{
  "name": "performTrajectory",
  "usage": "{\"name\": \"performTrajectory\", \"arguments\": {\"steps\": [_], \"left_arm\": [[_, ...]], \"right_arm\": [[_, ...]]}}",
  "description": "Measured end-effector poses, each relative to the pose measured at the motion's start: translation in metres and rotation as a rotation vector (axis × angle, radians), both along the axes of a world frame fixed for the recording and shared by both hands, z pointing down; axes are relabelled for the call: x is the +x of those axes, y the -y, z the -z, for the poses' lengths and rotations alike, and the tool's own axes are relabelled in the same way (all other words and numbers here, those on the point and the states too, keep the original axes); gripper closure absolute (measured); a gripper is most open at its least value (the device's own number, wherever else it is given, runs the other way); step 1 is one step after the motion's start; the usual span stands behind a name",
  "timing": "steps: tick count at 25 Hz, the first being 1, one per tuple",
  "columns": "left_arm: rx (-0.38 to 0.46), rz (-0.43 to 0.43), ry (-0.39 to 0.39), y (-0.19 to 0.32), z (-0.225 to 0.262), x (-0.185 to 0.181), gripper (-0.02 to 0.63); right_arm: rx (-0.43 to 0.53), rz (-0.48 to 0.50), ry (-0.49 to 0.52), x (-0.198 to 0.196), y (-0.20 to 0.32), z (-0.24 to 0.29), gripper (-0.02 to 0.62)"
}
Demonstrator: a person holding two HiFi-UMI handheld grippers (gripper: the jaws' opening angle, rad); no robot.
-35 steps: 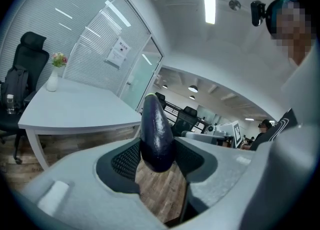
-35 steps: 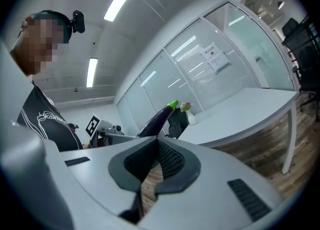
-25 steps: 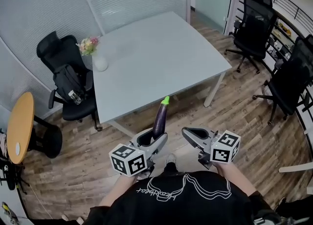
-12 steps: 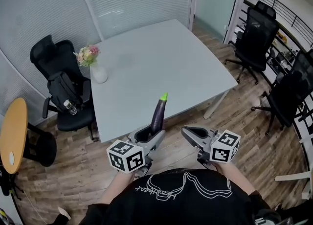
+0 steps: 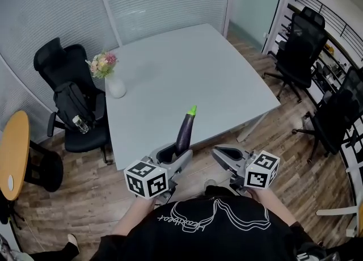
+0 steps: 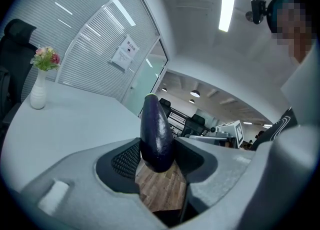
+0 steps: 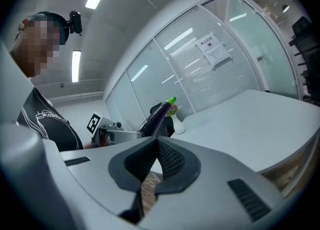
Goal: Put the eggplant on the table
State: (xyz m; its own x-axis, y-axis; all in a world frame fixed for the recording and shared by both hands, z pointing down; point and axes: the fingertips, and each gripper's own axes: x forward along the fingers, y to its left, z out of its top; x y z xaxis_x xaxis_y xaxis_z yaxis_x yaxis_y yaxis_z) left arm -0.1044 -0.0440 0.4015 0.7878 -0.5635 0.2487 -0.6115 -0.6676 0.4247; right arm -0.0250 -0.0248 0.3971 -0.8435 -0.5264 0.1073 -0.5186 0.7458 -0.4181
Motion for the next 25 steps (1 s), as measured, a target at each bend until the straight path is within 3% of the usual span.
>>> {"name": "performTrajectory", "arguments": {"steps": [25], "left_arm": [[-0.085, 0.115, 0.093, 0.146, -0.036, 0.019, 0.391]], "right_arm": [[-0.113, 0.081, 0.076, 0.029, 0.164, -0.03, 0.586]]}}
